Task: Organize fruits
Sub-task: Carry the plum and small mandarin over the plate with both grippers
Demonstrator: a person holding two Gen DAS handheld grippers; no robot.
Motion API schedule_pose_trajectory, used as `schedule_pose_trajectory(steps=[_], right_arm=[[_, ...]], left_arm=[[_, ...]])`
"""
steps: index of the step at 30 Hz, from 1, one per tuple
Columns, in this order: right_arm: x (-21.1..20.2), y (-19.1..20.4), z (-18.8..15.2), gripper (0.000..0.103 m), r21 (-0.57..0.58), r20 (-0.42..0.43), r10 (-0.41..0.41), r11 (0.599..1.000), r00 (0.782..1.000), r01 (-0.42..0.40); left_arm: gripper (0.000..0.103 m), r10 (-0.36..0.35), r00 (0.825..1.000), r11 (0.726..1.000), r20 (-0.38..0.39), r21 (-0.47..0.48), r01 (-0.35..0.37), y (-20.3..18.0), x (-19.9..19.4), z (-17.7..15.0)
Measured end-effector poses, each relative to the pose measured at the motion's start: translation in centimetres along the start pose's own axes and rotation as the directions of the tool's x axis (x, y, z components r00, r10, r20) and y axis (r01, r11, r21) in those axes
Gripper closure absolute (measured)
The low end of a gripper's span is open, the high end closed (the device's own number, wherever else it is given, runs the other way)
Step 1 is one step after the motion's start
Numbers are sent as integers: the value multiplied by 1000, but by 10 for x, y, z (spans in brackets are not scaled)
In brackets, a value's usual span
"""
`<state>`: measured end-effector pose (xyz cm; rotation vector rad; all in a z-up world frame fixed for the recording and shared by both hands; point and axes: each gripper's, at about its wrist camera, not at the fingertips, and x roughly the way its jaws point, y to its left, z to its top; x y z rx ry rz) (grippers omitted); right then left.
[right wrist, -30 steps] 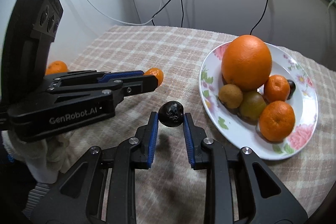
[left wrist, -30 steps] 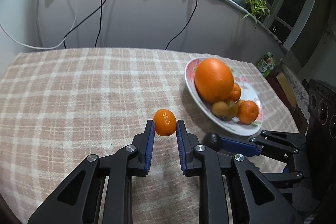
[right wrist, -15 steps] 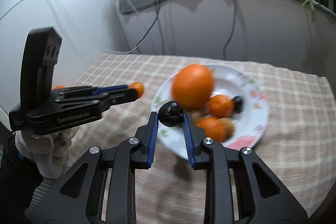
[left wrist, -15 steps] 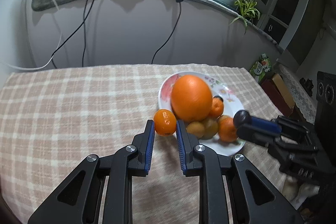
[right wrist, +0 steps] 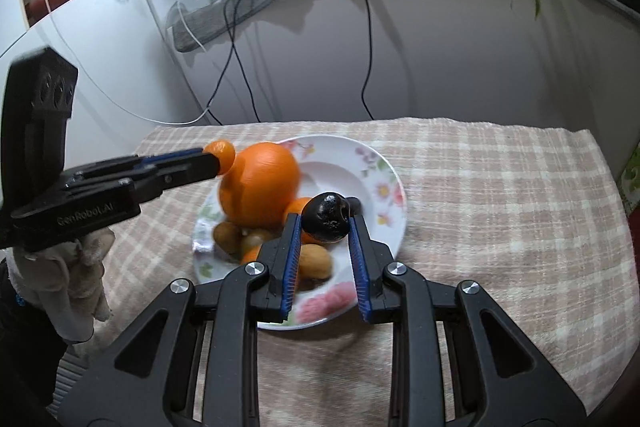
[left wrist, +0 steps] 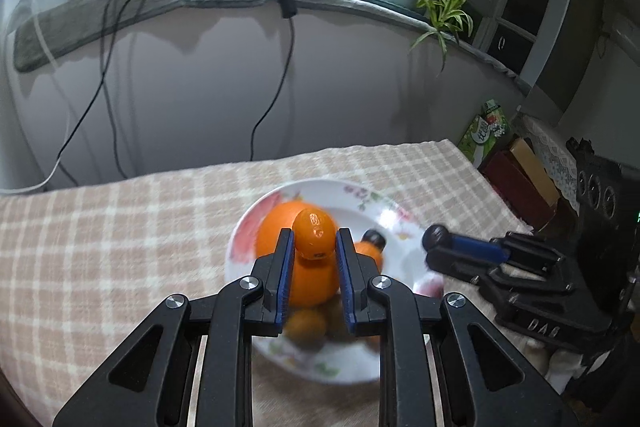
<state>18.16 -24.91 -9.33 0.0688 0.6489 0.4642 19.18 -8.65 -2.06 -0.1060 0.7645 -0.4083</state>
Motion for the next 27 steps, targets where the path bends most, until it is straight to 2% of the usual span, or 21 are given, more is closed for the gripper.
schedule_pose_trajectory(steps=[11, 27], right_arm=[[8, -18, -4, 78, 20, -13, 5, 1000, 1000, -4], [15, -17, -5, 78, 13, -29, 4, 1000, 1000, -4]], left_arm=[[84, 1, 1000, 998, -24, 60, 0, -29, 32, 19], [83, 6, 999, 996, -43, 92, -2, -41, 42, 20]])
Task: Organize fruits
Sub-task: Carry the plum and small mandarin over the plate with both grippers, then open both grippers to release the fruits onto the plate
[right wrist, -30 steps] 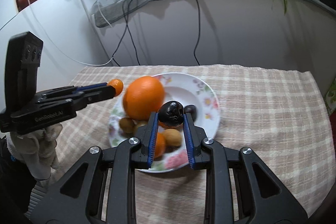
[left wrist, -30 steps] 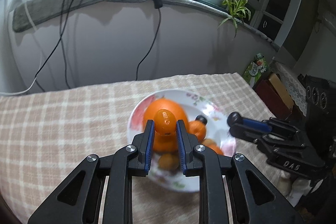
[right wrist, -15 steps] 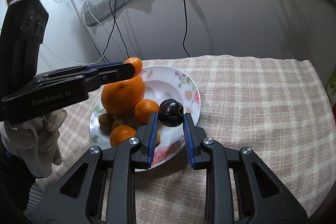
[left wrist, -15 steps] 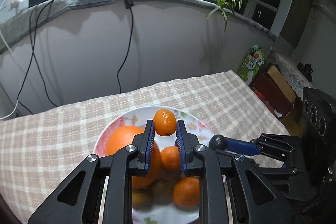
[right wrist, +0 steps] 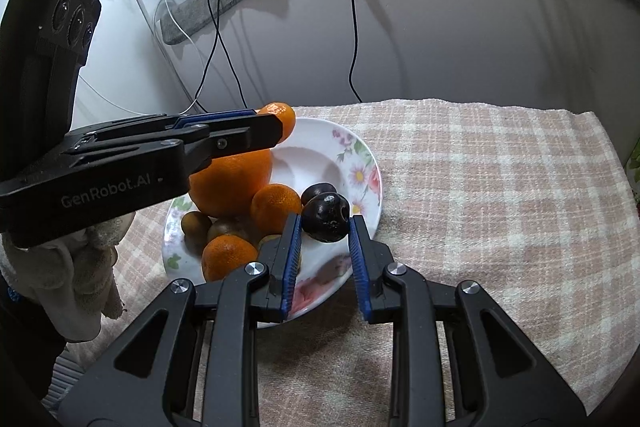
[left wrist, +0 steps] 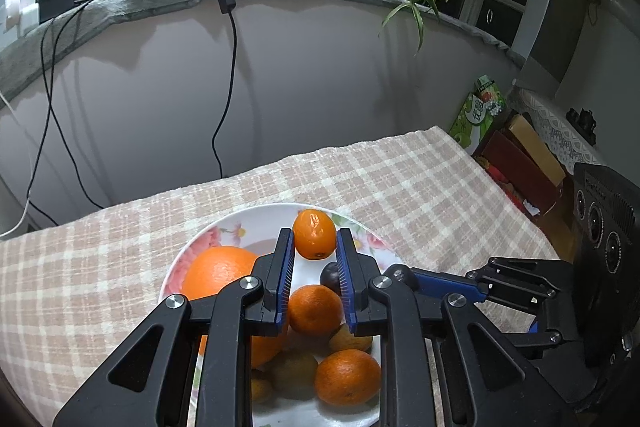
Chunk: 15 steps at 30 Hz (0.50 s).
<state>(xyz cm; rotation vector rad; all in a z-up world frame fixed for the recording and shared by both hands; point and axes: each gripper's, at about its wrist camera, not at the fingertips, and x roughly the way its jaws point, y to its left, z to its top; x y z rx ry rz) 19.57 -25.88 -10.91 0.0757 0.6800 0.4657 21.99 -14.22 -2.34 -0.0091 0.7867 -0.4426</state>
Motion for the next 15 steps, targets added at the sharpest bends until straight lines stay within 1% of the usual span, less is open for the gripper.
schedule_pose_trajectory(steps=[2, 5, 8, 10, 11, 14, 15], right_arm=[[0, 0, 0, 78, 0, -1, 0, 1000, 1000, 0], [1, 1, 0, 78, -5, -5, 4, 1000, 1000, -4], [2, 2, 0, 78, -14, -10, 1, 1000, 1000, -1], [3, 2, 0, 78, -14, -9, 3, 1000, 1000, -3], [3, 2, 0, 78, -16, -10, 3, 1000, 1000, -3], [5, 2, 0, 78, -19, -12, -3, 1000, 1000, 3], [5, 2, 0, 77, -20, -12, -3, 1000, 1000, 3]], left_arm=[[83, 3, 1000, 1000, -4, 2, -3, 0, 1, 0], [77, 7, 1000, 1000, -3, 2, -7, 0, 0, 0], [77, 8, 1000, 1000, 1, 0, -8, 1, -1, 1], [72, 9, 1000, 1000, 2, 0, -9, 1, -2, 0], [69, 11, 1000, 1000, 2, -1, -11, 2, -2, 0], [64, 11, 1000, 1000, 2, -6, -11, 2, -2, -1], [59, 13, 1000, 1000, 3, -7, -13, 3, -3, -1]])
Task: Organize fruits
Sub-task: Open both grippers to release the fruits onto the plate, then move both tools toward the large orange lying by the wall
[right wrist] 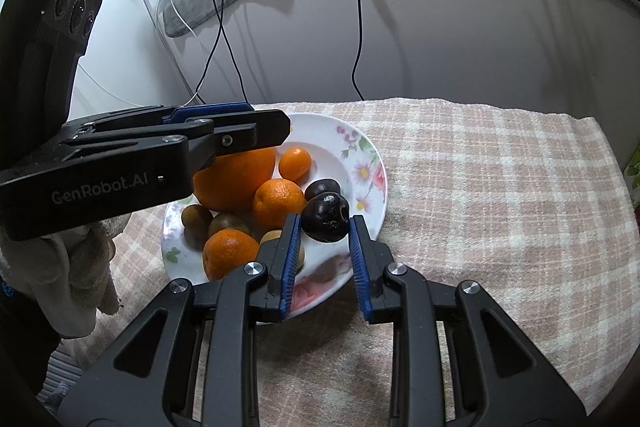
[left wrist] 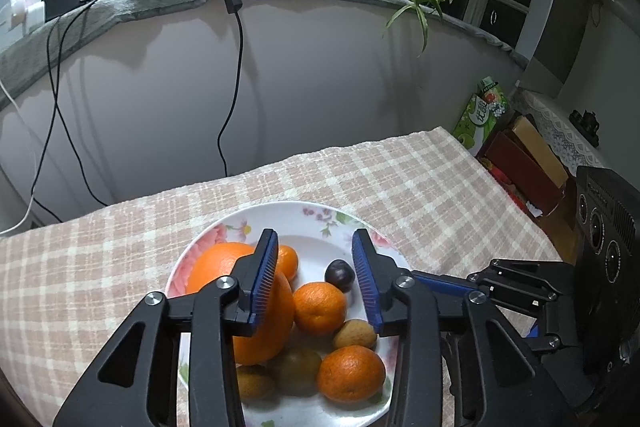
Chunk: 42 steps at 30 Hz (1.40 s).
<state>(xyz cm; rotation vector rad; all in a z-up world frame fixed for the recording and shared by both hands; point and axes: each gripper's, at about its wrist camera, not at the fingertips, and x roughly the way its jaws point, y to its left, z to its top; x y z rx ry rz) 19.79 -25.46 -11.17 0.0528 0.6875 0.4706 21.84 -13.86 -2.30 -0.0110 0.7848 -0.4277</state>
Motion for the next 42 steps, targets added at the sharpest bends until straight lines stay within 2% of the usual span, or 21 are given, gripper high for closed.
schedule_pose_trajectory(steps=[2, 5, 6, 7, 11, 15, 22, 30, 39, 42], right_arm=[[0, -1, 0, 70, -1, 3, 5, 1000, 1000, -5], [-4, 2, 0, 44, -19, 17, 3, 1000, 1000, -3], [-6, 4, 0, 32, -27, 27, -4, 1000, 1000, 5], [-9, 5, 0, 27, -36, 41, -2, 999, 999, 3], [-16, 9, 0, 27, -57, 61, 4, 998, 998, -1], [-21, 10, 0, 19, -66, 70, -6, 998, 998, 11], [-27, 19, 0, 14, -88, 74, -12, 996, 997, 18], [-33, 29, -4, 14, -126, 73, -29, 991, 997, 38], [-37, 53, -2, 14, -189, 82, -19, 981, 996, 34], [-36, 66, 2, 14, -205, 90, 9, 979, 996, 10]], left_arm=[[51, 6, 1000, 1000, 2, -4, -6, 1, -1, 0], [40, 13, 1000, 1000, 8, -6, -13, 2, -3, 0], [36, 17, 1000, 1000, 10, -9, -16, 2, -5, 0], [34, 19, 1000, 1000, 14, -15, -19, 3, -6, 0], [29, 39, 999, 999, 24, -21, -38, 4, -11, 2], [22, 58, 998, 998, 25, -10, -57, 1, -15, 1], [22, 84, 996, 996, 34, 6, -85, -4, -25, -4], [22, 111, 992, 994, 61, -6, -111, -1, -42, -14], [22, 157, 981, 987, 112, -59, -151, 21, -83, -33], [22, 184, 974, 981, 130, -86, -174, 32, -101, -42]])
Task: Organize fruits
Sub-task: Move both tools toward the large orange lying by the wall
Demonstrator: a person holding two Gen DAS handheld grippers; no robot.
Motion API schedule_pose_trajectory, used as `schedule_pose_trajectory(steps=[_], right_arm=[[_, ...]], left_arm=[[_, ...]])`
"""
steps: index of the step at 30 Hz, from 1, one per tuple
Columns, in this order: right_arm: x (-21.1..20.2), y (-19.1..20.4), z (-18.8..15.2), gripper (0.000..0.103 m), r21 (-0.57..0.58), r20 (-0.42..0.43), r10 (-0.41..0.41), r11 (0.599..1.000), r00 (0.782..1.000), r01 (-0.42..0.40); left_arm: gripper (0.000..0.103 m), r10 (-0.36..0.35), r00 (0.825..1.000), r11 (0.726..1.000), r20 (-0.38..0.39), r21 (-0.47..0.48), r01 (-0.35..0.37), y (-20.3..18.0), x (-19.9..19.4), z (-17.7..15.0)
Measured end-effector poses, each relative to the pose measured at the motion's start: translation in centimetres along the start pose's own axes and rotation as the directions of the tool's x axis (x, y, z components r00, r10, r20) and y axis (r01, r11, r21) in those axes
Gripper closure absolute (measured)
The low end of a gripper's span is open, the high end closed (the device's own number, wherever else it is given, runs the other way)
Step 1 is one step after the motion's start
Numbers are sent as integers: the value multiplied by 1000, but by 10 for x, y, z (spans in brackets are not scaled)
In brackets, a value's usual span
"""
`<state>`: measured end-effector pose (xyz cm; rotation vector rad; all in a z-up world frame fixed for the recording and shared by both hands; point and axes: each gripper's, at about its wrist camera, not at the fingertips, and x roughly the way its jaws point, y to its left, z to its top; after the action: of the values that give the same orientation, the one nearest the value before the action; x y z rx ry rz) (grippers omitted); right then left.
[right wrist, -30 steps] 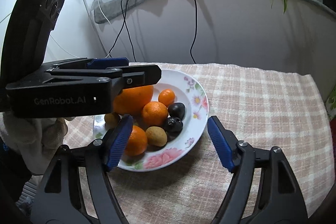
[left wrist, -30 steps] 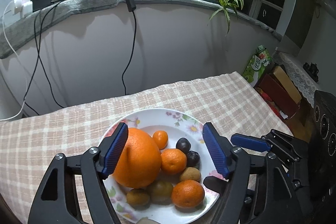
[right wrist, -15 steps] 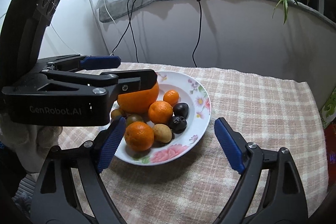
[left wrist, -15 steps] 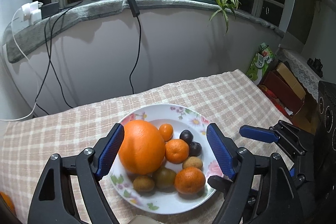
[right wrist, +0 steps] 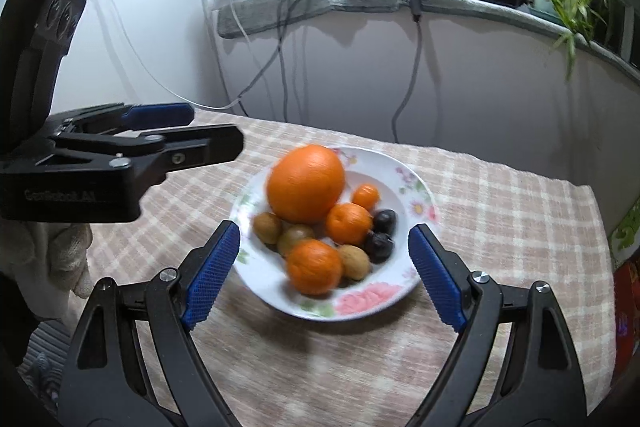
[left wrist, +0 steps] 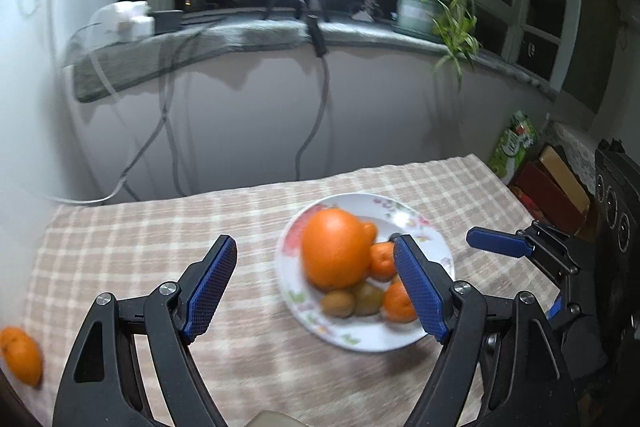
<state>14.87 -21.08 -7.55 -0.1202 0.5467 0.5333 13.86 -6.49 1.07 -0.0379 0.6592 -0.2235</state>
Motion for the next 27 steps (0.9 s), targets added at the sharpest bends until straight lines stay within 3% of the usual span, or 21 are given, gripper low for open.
schedule_pose_trajectory(steps=[11, 20, 27], right_arm=[[21, 45, 21, 14, -66, -11, 69, 995, 998, -70], [49, 91, 43, 14, -138, -48, 160, 976, 986, -166], [79, 128, 56, 14, -158, -107, 288, 940, 952, -302]], left_arm=[[22, 128, 991, 989, 37, -79, -125, 53, -49, -27], [22, 231, 973, 959, 26, -178, -223, 98, -74, -61], [22, 294, 955, 929, 27, -243, -279, 133, -90, -92]])
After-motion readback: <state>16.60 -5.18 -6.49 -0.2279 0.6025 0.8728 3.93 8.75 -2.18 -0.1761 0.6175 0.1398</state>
